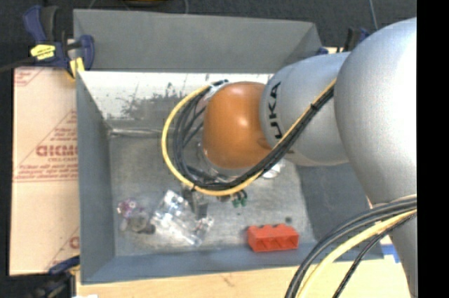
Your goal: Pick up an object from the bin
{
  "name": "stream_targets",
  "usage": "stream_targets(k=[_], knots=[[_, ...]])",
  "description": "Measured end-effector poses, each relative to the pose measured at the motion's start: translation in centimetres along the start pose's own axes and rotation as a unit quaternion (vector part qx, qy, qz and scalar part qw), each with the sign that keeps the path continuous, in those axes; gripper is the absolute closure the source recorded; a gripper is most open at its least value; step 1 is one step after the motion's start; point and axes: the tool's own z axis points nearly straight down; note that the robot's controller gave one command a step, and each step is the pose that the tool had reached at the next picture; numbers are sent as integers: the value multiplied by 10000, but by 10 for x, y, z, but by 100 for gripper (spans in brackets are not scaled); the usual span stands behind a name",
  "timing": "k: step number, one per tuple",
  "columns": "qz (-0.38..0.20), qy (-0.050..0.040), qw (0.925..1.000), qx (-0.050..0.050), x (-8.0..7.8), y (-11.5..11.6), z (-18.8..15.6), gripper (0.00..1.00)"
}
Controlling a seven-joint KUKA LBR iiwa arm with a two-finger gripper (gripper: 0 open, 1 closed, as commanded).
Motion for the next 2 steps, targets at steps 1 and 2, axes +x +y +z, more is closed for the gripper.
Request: stream_targets(k=[1,2], knots=[[422,-13,9991,-25,-31,83,-60,100],[453,23,9990,-9,-28,79,-56,0]])
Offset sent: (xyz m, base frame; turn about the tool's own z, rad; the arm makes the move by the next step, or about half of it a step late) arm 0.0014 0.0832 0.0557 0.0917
